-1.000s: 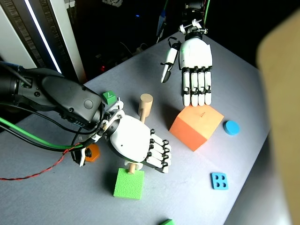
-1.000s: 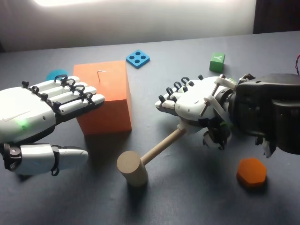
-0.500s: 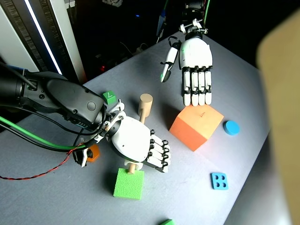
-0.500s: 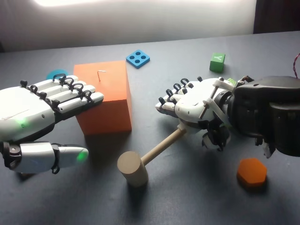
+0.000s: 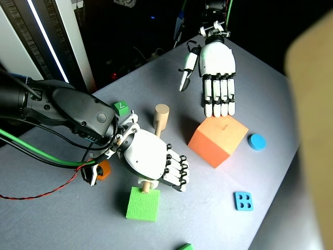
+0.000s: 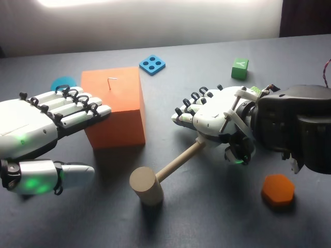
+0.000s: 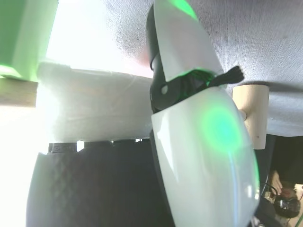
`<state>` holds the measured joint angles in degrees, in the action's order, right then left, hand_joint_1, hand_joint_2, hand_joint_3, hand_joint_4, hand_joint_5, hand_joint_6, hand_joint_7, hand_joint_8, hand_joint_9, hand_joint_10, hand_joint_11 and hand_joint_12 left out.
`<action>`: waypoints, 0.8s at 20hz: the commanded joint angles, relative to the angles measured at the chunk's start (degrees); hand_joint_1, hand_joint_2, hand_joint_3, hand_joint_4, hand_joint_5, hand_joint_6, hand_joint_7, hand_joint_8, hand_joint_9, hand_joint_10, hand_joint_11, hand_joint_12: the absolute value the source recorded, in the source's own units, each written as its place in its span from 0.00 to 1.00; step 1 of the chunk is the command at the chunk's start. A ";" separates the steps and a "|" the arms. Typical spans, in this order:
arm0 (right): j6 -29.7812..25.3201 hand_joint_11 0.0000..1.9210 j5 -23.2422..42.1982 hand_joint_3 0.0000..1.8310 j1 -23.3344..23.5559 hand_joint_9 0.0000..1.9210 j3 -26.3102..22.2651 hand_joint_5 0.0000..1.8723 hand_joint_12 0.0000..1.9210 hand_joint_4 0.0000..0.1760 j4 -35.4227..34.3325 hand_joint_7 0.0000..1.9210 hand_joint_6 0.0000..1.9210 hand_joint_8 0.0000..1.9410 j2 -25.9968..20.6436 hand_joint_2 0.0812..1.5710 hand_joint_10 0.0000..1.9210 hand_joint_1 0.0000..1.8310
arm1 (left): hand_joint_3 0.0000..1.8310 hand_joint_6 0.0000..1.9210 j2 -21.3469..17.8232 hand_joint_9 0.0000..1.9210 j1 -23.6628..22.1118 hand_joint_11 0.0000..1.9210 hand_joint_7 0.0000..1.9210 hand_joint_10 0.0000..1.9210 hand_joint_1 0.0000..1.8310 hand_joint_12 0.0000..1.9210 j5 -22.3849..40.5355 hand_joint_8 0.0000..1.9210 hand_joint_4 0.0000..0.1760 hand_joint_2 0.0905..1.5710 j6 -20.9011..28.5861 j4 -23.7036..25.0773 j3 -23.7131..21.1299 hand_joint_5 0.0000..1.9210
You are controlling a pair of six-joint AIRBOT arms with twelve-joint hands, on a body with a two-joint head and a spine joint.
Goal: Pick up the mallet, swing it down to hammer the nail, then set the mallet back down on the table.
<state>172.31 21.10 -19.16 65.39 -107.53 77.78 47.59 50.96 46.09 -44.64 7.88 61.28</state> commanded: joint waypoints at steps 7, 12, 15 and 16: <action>0.12 0.38 -0.59 0.00 -0.11 0.40 0.09 0.42 0.84 0.00 2.26 0.45 0.02 0.01 -0.15 0.68 0.48 0.96 | 0.00 0.00 -0.42 0.00 0.47 0.00 0.00 0.00 0.00 0.00 6.40 0.00 0.00 0.82 0.26 -2.48 -0.43 0.00; 0.12 0.47 -0.59 0.00 -0.17 0.41 0.09 0.34 0.72 0.00 2.52 0.36 0.83 0.68 -0.17 0.74 0.64 0.81 | 0.00 0.00 -0.32 0.00 0.73 0.00 0.00 0.00 0.00 0.00 6.39 0.00 0.00 0.82 0.26 -2.56 -0.63 0.01; 0.12 0.64 -0.58 0.01 -0.27 0.51 0.04 0.37 0.84 0.00 2.71 0.32 1.00 0.85 -0.30 0.82 0.93 0.71 | 0.00 0.00 -0.30 0.00 0.78 0.00 0.00 0.00 0.00 0.00 6.34 0.00 0.00 0.82 0.26 -2.56 -0.63 0.00; 0.12 0.69 -0.57 0.01 -0.32 0.57 -0.10 0.41 0.95 0.00 2.74 0.39 1.00 0.97 -0.49 0.82 0.99 0.77 | 0.00 0.00 -0.29 0.00 0.78 0.00 0.00 0.00 0.00 0.00 6.31 0.00 0.00 0.82 0.26 -2.56 -0.63 0.00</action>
<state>172.07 19.92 -19.11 65.34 -105.01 77.67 47.59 51.83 46.78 -44.62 6.44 60.62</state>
